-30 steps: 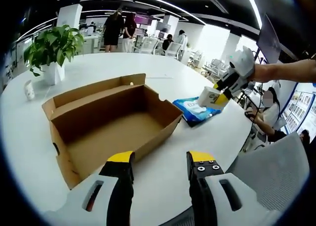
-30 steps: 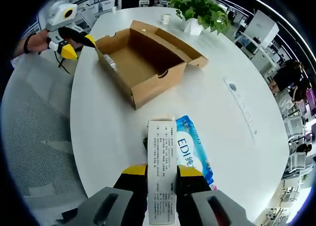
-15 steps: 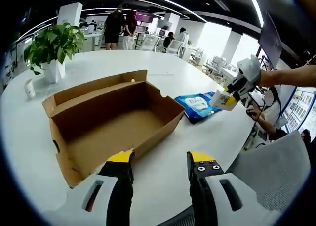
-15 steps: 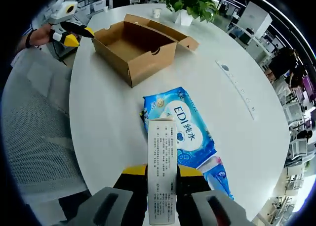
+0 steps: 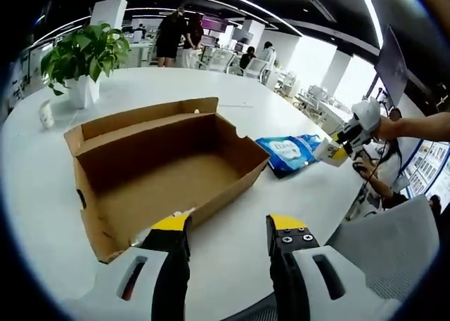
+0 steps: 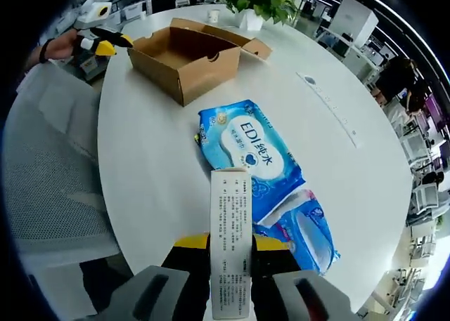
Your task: Operate the shoe box by opening the lid, removing the specified soft item, and placing it in the target area until the item is outside and the box remains undamaged.
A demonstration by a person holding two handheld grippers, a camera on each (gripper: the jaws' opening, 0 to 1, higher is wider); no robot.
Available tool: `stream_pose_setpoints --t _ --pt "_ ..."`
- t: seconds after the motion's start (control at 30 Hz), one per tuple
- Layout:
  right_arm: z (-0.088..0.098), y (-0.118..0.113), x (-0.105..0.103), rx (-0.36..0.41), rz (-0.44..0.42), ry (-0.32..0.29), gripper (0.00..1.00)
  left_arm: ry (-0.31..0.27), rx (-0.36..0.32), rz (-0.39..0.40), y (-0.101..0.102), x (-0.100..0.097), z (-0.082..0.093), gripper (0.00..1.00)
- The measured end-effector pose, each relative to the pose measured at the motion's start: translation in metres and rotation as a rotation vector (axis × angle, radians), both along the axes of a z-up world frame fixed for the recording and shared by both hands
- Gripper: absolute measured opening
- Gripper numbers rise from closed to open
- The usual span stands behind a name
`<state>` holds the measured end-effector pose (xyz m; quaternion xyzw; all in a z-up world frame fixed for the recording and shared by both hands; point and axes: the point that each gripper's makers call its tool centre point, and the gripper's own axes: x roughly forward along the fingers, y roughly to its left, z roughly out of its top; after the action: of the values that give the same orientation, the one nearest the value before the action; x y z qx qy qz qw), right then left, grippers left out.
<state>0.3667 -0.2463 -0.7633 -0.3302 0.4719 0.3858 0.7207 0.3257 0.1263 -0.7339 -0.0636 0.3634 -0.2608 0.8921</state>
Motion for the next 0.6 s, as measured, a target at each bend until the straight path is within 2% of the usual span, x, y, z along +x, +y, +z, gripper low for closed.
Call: stream_pose_setpoints --t 0.4,0.6 --pt "-0.002 -0.027 -0.004 -0.005 -0.019 0.009 0.17 -0.001 0.020 -0.008 -0.004 -0.007 0.002 0.43" --pt "0.001 -0.042 -0.006 -0.020 -0.013 0.006 0.17 0.003 -0.002 0.017 -0.002 -0.005 0.004 0.43"
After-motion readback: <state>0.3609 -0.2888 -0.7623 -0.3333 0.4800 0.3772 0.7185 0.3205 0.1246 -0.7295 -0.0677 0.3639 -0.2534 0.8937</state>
